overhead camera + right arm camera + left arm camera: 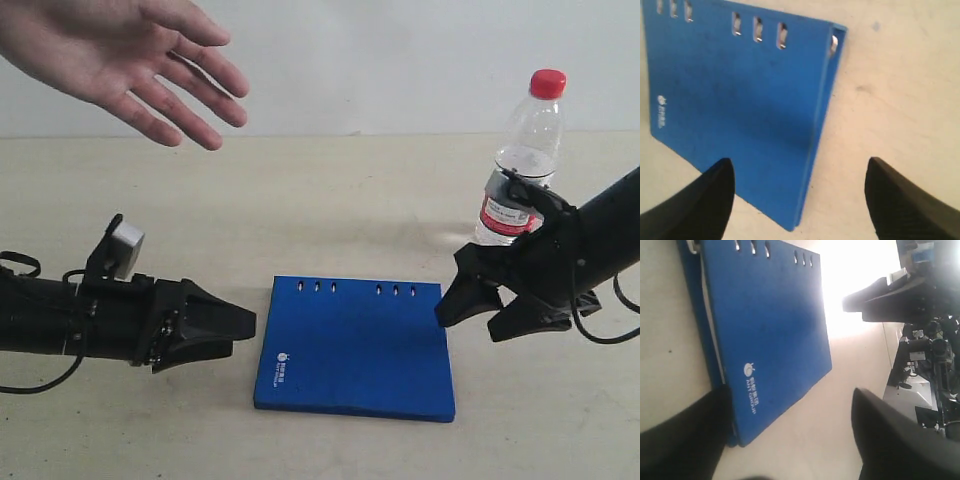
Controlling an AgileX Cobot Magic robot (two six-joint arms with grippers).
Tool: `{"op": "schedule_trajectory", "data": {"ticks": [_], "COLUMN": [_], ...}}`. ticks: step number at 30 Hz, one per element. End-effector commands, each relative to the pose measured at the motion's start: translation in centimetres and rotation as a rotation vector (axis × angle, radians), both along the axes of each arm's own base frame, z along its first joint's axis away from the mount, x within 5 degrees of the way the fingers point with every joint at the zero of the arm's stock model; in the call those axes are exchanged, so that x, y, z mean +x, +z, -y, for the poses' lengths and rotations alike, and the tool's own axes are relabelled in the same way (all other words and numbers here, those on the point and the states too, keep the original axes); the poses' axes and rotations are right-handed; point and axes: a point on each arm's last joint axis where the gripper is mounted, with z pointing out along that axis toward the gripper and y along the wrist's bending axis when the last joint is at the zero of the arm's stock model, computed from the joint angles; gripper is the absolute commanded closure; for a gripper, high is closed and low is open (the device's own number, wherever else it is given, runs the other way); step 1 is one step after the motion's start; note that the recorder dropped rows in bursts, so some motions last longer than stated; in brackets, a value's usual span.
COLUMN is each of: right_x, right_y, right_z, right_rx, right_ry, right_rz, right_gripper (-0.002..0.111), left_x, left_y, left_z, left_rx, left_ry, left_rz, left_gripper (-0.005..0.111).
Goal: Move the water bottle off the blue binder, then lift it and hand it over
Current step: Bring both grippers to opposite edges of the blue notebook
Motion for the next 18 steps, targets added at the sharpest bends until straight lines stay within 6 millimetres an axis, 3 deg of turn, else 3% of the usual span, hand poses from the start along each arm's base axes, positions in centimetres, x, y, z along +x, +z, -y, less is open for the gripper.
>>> {"op": "schedule_trajectory", "data": {"ticks": [1, 12, 18], "right_x": [0.3, 0.6, 0.6], "right_y": [-0.6, -4.3, -3.9], "right_z": [-0.5, -0.4, -1.3], "right_rx": [0.090, 0.066, 0.191], "right_ry": [0.054, 0.051, 0.106], "right_rz": [0.031, -0.035, 0.006], "right_gripper": [0.043, 0.043, 0.043], "left_x": [0.5, 1.1, 1.1], "left_y": [0.4, -0.3, -0.3], "left_z": [1.9, 1.9, 1.9], "left_rx": [0.003, 0.125, 0.123], "left_ry": [-0.066, -0.042, -0.043], "left_rz": [0.044, 0.045, 0.046], "left_gripper": [0.044, 0.044, 0.044]}}
